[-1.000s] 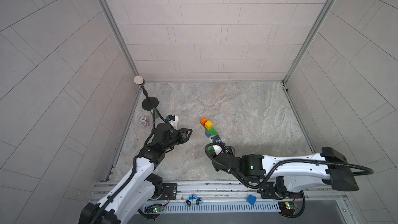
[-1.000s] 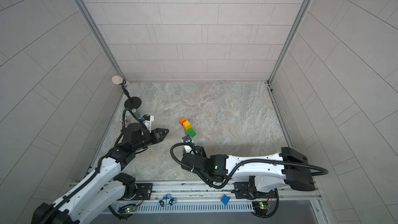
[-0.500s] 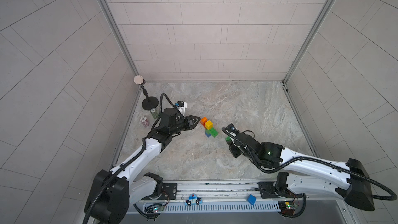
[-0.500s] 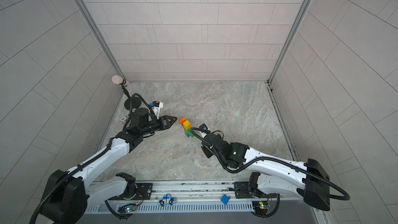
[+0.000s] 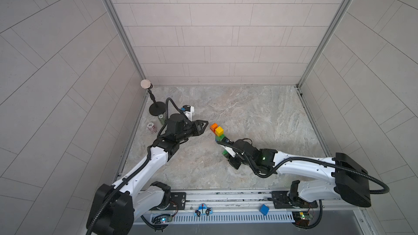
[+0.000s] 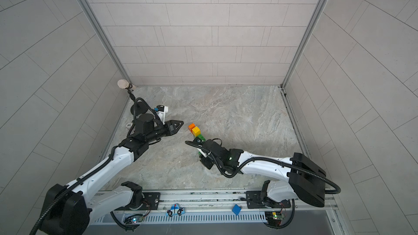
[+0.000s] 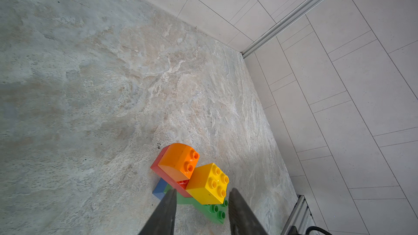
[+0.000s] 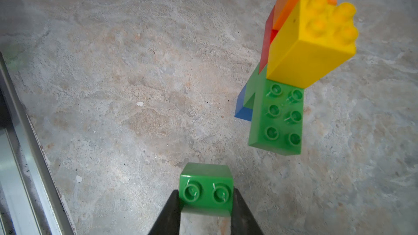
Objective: Assemble a fork with lego
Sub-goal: Pick up the lego brick from the center of the board.
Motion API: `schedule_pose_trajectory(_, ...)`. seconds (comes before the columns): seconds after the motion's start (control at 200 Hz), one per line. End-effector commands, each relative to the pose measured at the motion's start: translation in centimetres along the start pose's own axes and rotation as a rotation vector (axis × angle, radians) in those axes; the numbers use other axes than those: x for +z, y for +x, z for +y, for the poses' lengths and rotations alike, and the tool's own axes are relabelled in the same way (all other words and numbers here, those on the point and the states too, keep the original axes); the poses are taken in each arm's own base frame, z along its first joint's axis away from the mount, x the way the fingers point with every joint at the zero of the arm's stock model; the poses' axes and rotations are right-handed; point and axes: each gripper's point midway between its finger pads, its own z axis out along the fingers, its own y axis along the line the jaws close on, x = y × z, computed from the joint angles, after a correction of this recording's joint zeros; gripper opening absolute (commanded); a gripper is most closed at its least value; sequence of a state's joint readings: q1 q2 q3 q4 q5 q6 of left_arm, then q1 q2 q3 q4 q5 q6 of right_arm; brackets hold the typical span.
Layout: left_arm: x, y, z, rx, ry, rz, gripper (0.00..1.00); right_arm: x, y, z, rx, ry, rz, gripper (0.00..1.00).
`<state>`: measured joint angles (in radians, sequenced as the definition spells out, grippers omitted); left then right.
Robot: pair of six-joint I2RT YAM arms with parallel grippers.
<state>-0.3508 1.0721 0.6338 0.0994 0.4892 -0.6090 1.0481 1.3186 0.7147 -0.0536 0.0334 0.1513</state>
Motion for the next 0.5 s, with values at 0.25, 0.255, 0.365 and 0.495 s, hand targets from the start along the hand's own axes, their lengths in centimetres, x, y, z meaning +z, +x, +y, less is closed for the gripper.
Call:
schedule_pose_trajectory(0.25, -0.5, 0.2, 0.6, 0.009, -0.019, -0.009, 0.42, 1.2, -2.7, -0.3, -0.009, 0.039, -0.059, 0.00)
schedule_pose_trajectory(0.255, -0.6, 0.1, 0.6, 0.009, -0.019, -0.009, 0.42, 1.2, -2.7, -0.3, -0.008, 0.040, -0.059, 0.00)
schedule_pose_trajectory(0.365, -0.6, 0.1, 0.7, 0.007, -0.021, -0.008, 0.42, 1.3, -2.6, -0.6, -0.005, 0.057, -0.051, 0.00)
schedule_pose_trajectory(0.495, -0.6, 0.1, 0.8, 0.007, -0.020, -0.007, 0.42, 1.4, -2.3, -1.0, 0.002, 0.081, -0.042, 0.00)
